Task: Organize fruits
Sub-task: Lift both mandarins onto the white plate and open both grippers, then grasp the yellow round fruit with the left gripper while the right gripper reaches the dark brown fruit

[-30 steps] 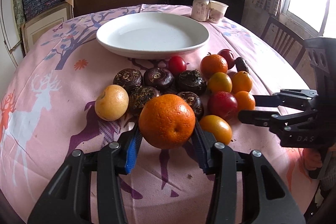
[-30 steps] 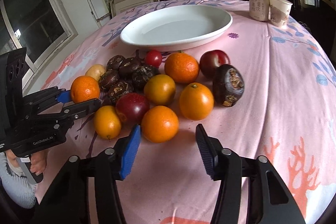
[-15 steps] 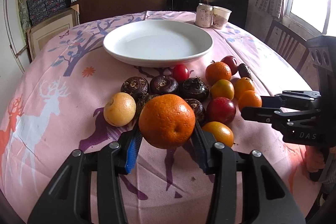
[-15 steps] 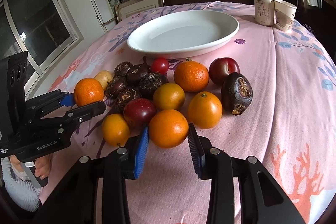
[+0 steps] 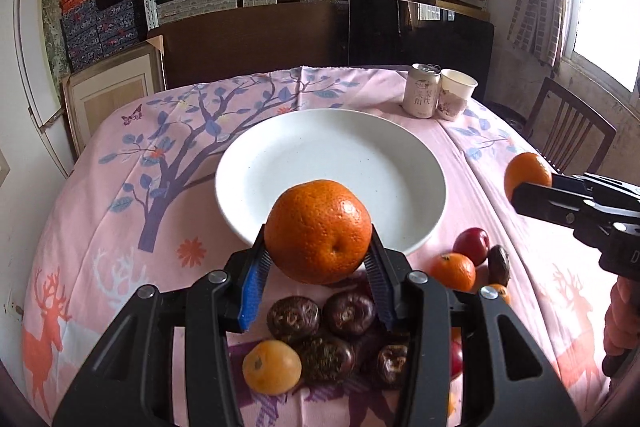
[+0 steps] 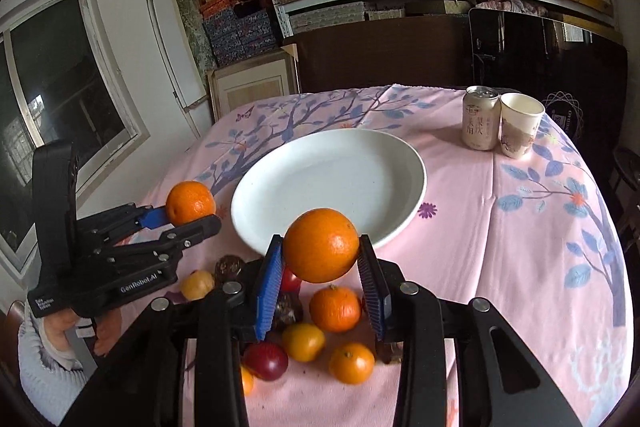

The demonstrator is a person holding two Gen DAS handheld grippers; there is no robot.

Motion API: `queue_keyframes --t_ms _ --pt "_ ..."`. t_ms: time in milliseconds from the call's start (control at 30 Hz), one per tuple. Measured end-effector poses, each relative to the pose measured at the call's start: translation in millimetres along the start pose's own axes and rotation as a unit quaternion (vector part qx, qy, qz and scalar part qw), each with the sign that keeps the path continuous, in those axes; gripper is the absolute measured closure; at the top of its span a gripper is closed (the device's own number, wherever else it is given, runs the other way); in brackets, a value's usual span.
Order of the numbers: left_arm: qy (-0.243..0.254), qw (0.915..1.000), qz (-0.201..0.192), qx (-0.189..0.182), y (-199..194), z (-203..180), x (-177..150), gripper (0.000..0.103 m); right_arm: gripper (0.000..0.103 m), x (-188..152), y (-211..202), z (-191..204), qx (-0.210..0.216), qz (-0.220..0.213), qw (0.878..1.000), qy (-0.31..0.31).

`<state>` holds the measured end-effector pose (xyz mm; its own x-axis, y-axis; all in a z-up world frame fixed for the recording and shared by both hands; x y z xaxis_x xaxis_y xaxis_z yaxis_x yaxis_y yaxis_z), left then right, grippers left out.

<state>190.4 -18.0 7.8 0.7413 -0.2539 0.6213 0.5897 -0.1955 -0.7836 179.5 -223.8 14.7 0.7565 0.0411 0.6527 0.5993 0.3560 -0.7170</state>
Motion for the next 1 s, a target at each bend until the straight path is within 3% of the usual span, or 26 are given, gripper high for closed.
queue_keyframes --t_ms 267,300,333,367,400,533,600,667,733,833,1000 --pt "-0.003 0.9991 0.043 -0.005 57 2 13 0.058 0.065 28 87 -12 -0.020 0.058 0.998 0.021" --pt "-0.001 0.9989 0.047 -0.003 61 2 12 0.058 0.060 28 91 -14 -0.022 0.056 0.998 0.025" --pt "0.000 0.9987 0.050 -0.002 64 3 10 0.058 0.041 27 95 -15 -0.029 0.059 0.997 0.026" --pt "0.000 0.9987 0.051 0.000 66 5 9 0.055 0.034 27 95 -16 -0.034 0.057 0.998 0.025" --pt "0.000 0.9988 0.049 0.002 67 6 8 0.050 0.034 26 93 -16 -0.037 0.051 0.998 0.021" --pt "-0.014 0.9991 0.039 0.000 61 14 5 0.047 0.034 23 78 -19 -0.029 0.032 0.999 0.025" --pt "-0.026 0.9992 0.030 0.002 55 21 2 0.029 0.034 19 64 -19 -0.032 0.015 0.999 0.024" --pt "-0.043 0.9989 0.018 0.013 47 30 -1 0.021 0.032 13 54 -17 -0.046 0.000 0.999 0.018" --pt "-0.059 0.9981 0.013 0.009 40 39 -5 0.021 0.026 5 45 -14 -0.057 -0.011 0.998 0.010" --pt "-0.083 0.9964 0.003 0.012 26 51 -16 0.021 0.024 -16 33 -14 -0.076 -0.019 0.997 0.002" --pt "-0.112 0.9932 0.014 0.028 11 65 -56 0.016 0.017 -49 14 -28 -0.082 -0.025 0.996 0.030"
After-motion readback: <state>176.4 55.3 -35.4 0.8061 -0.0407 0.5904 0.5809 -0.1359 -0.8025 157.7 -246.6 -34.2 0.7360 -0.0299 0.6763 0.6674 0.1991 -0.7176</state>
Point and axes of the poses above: each gripper's, at about its wrist camera, not at the fingertips, and y roughly the way its jaws point, z to its left, x to its top, the point moved 1 cm from there along y, roughly the way its jaws point, and after that the axes turned 9 degrees about z, right-handed, at the moved point
